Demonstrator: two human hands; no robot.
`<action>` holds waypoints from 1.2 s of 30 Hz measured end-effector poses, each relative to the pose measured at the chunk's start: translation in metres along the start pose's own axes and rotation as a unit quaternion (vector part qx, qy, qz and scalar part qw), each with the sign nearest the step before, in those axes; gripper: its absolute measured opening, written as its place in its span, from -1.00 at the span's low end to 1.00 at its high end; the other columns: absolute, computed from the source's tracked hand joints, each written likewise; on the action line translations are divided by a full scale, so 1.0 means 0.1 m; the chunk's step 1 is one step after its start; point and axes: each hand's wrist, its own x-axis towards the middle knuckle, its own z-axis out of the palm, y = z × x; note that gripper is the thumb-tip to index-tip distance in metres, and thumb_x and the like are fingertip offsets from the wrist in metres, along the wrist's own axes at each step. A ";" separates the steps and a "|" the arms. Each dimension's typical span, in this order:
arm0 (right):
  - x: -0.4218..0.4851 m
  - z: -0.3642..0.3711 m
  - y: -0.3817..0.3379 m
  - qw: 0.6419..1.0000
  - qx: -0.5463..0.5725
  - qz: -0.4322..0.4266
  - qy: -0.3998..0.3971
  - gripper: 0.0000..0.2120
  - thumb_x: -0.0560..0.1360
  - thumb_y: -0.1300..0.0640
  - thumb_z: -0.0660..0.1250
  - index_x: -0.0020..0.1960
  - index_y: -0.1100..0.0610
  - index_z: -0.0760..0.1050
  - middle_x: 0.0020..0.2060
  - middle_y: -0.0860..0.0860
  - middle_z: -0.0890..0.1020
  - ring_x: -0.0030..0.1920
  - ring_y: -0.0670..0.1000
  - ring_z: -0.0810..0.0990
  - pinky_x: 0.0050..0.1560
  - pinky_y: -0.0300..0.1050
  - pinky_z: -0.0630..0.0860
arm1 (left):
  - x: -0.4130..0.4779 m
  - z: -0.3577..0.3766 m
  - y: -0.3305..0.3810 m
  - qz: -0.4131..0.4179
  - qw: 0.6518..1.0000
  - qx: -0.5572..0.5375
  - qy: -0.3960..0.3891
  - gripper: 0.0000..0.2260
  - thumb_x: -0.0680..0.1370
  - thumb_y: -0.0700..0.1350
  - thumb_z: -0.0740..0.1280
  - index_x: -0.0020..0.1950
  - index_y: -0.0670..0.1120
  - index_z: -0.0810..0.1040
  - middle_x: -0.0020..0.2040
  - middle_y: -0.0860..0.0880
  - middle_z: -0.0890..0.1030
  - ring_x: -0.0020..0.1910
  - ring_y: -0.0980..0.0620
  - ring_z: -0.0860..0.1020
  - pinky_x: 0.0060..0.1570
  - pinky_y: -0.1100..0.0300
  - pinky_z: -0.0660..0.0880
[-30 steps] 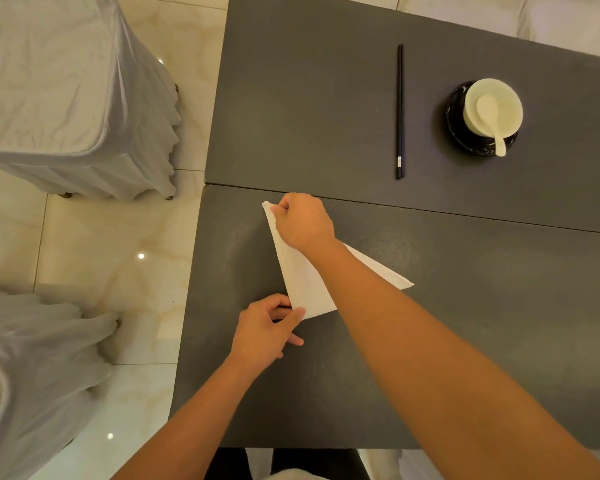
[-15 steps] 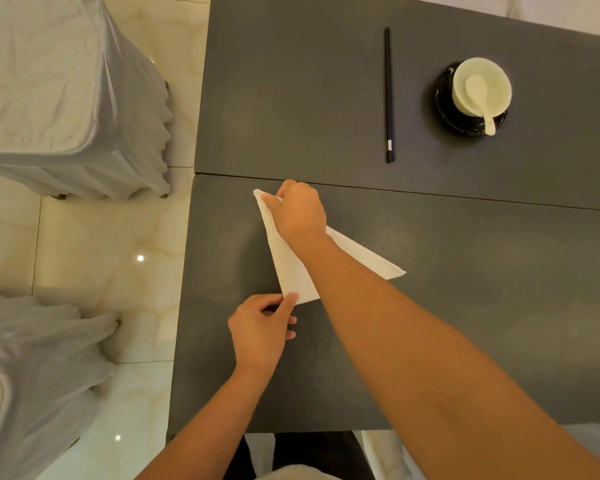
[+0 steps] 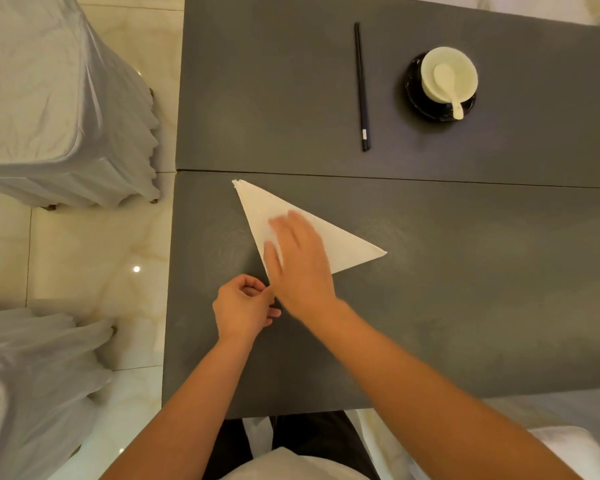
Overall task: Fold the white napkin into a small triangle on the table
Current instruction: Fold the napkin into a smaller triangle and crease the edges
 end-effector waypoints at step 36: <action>-0.94 -0.21 1.49 0.934 -0.296 0.096 -0.175 -0.08 0.51 -0.20 0.21 0.61 0.13 -0.25 0.61 0.14 -0.18 0.59 0.17 -0.25 0.55 0.29 -0.08 | -0.26 1.31 0.23 0.535 0.609 0.551 -0.198 -0.37 0.67 0.19 -0.15 0.64 -0.12 -0.16 0.66 -0.08 -0.15 0.63 -0.05 -0.24 0.60 -0.02 -0.18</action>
